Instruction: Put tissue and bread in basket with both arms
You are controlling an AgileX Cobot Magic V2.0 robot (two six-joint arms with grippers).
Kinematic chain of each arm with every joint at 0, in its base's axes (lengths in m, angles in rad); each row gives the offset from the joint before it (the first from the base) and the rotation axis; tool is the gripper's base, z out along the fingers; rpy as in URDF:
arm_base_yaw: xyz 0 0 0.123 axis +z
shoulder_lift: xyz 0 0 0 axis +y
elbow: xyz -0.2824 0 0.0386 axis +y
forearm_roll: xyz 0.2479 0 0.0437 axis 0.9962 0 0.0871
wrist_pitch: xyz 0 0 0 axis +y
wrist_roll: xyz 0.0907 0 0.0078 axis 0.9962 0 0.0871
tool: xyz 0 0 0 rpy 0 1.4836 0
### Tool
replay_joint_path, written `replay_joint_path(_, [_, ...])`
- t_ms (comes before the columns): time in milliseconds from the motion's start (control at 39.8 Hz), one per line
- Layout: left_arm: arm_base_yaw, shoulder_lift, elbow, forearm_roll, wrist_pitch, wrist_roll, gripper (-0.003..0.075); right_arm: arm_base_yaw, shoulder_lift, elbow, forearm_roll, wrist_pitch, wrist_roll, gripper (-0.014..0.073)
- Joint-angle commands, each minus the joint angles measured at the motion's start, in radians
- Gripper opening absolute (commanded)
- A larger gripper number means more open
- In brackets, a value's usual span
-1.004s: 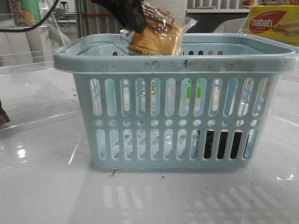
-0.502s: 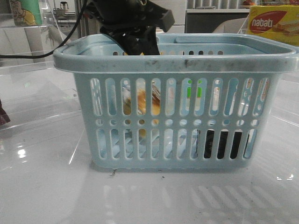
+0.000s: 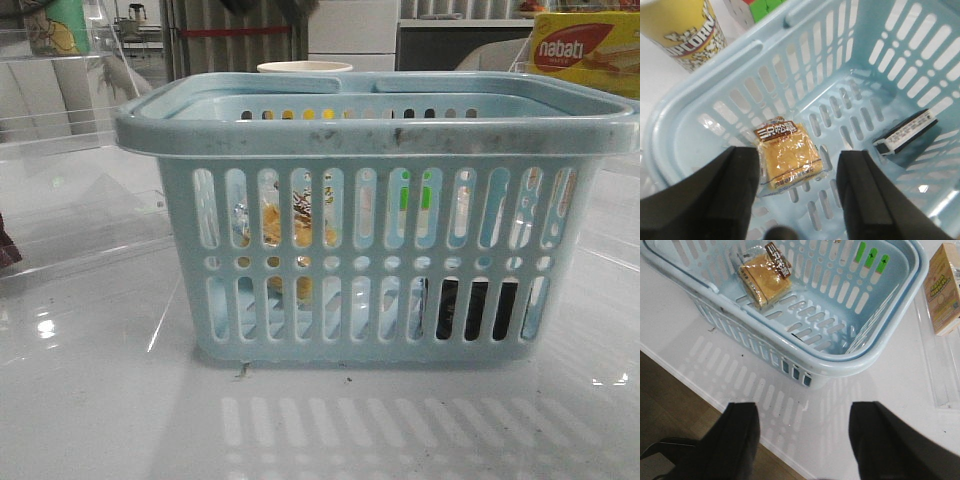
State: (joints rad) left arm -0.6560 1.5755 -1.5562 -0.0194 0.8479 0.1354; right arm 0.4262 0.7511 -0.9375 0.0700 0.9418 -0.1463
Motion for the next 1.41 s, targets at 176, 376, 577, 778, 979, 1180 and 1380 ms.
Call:
replay_joint_path(176, [-0.007, -0.338, 0.137, -0.001, -0.045, 0.002, 0.0422, -0.001, -0.005, -0.025, -0.002, -0.062, -0.011, 0.0498])
replay_joint_path(376, [-0.007, -0.576, 0.335, -0.009, -0.069, -0.002, 0.0422, -0.001, -0.005, -0.025, -0.002, -0.062, -0.011, 0.0498])
replay_joint_path(577, [-0.007, -0.832, 0.554, -0.009, -0.100, -0.002, 0.0422, -0.001, -0.005, -0.025, -0.002, -0.062, -0.011, 0.0498])
replay_joint_path(778, [-0.007, -1.012, 0.716, -0.009, -0.104, -0.008, 0.0422, -0.001, -0.005, -0.025, -0.002, -0.062, -0.011, 0.0498])
replay_joint_path(979, [-0.007, -1.082, 0.814, -0.015, -0.105, -0.040, 0.0422, -0.001, -0.005, -0.025, -0.002, -0.054, -0.011, 0.0498])
replay_joint_path(1180, [-0.007, -1.082, 0.826, -0.015, -0.133, -0.040, 0.0421, -0.001, -0.005, -0.025, -0.003, -0.054, -0.011, 0.0497])
replay_joint_path(1380, [-0.007, -1.082, 0.826, -0.008, -0.137, -0.040, 0.0326, -0.001, -0.005, -0.025, -0.004, -0.054, -0.011, 0.0293])
